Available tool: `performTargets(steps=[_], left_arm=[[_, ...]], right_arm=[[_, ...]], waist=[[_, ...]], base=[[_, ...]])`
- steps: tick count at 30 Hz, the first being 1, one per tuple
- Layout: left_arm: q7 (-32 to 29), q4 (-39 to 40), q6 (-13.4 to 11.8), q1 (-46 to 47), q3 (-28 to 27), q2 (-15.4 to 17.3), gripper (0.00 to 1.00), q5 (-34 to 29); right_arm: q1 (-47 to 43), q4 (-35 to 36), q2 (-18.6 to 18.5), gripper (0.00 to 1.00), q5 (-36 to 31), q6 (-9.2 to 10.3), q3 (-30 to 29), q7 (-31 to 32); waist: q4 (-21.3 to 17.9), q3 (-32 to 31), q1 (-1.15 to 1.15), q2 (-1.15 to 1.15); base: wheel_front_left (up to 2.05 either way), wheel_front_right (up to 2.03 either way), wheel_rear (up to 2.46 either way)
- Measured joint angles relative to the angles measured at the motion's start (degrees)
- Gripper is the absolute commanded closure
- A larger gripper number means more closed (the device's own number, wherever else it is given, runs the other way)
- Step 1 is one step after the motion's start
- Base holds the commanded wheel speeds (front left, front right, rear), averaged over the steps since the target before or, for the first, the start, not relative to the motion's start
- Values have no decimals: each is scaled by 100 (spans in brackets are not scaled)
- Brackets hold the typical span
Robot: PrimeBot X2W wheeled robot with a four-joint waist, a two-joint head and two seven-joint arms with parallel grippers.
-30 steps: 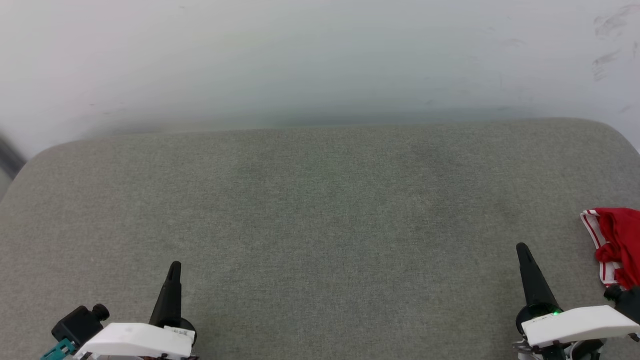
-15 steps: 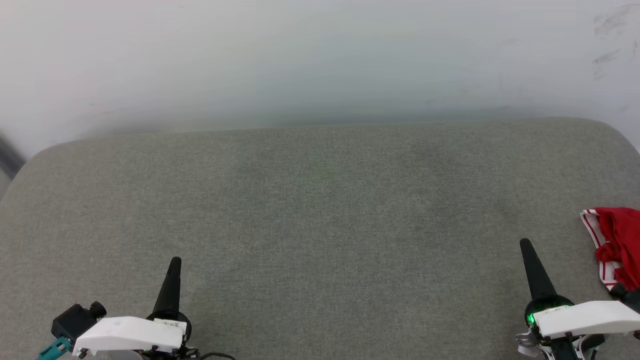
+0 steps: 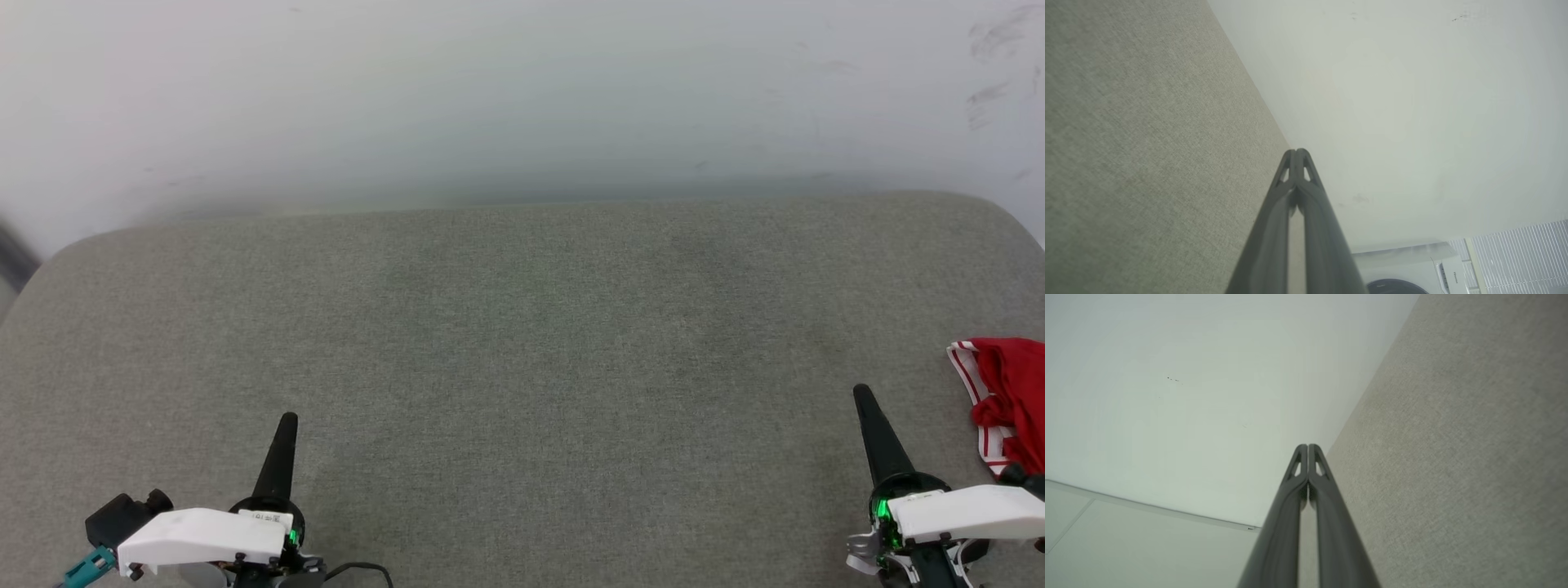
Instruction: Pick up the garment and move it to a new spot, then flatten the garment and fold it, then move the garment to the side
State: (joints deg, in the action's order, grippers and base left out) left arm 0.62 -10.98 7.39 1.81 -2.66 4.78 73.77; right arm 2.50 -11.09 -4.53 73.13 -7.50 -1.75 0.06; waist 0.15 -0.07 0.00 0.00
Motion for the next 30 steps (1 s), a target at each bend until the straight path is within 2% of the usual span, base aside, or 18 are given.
performTargets(steps=[30], left_arm=[[-386, -201, 0, 253, -145, -33, 100, 1322]], right_arm=[[224, -187, 4, 100, 1377, 0, -180, 321]], waist=[[-9, 15, 0, 0]], base=[[0, 0, 0]])
